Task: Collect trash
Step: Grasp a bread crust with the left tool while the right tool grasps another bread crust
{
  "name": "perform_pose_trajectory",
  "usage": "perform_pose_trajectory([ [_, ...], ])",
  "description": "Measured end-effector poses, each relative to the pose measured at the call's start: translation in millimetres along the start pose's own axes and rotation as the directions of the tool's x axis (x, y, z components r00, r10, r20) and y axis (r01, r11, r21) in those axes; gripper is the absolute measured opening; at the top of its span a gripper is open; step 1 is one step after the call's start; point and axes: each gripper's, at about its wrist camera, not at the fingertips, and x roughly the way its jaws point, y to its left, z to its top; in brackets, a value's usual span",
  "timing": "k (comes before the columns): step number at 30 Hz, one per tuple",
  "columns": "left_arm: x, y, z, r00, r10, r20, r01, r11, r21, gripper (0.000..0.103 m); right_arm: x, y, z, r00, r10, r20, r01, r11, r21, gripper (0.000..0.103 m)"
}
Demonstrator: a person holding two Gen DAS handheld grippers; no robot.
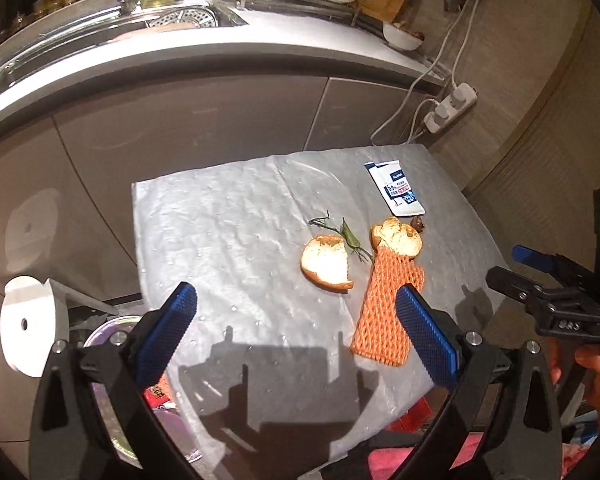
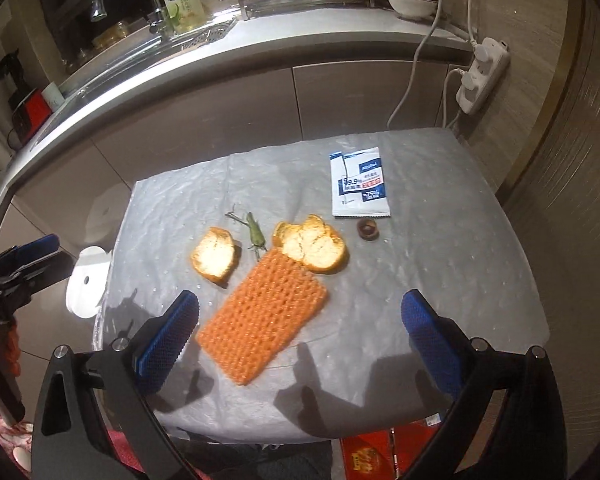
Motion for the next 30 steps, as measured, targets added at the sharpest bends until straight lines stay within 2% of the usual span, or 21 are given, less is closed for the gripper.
perform_pose_trajectory([
  [4,47.3,-12.1,12.6,0.999,0.001,-0.053,-0.003,0.999,-0.032,0.095,-2.4,-27.7,5.9,1.0,0.008,0.003,-0.008,1.0,0.006,0.1],
  [8,89.9,-24.3,16.3,0.993,0.028,-0.114,-0.029,0.999,-0.014,0.095,-1.2,-56.7,13.1,1.0,0.015,0.003,-0.015,1.0,0.025,0.1],
  [15,132.5,-45.8,16.9,0.982,0.079,-0.173,-0.074,0.997,0.037,0.089,18.9,-92.2,23.3,0.999,0.03,-0.04,-0.028,0.998,0.05,0.1],
  [16,136.5,-47.8,17.8,0.98,0.082,-0.181,-0.077,0.996,0.035,0.087,21.8,-95.0,24.4,0.998,0.036,-0.044,-0.033,0.998,0.054,0.1],
  [18,145.3,-50.2,19.3,0.975,0.091,-0.203,-0.085,0.996,0.035,0.076,27.2,-99.0,26.7,0.997,0.047,-0.053,-0.044,0.997,0.059,0.1],
  [22,161.8,-50.1,17.7,0.959,0.128,-0.254,-0.124,0.992,0.032,0.065,37.7,-102.2,29.4,0.995,0.071,-0.068,-0.067,0.996,0.056,0.1],
  [23,161.9,-52.3,17.9,0.96,0.139,-0.241,-0.133,0.99,0.042,0.062,40.1,-102.4,29.9,0.994,0.079,-0.07,-0.075,0.996,0.057,0.1],
  [24,163.2,-54.3,18.1,0.959,0.148,-0.242,-0.138,0.989,0.055,0.054,42.2,-102.3,30.4,0.994,0.087,-0.072,-0.083,0.995,0.058,0.1],
  [28,161.4,-58.9,21.7,0.965,0.14,-0.222,-0.129,0.99,0.064,0.045,50.1,-98.6,31.4,0.991,0.111,-0.077,-0.108,0.993,0.043,0.1],
  [30,155.0,-55.6,23.1,0.97,0.118,-0.212,-0.11,0.993,0.047,0.032,54.0,-95.0,31.1,0.99,0.118,-0.078,-0.116,0.993,0.027,0.099],
])
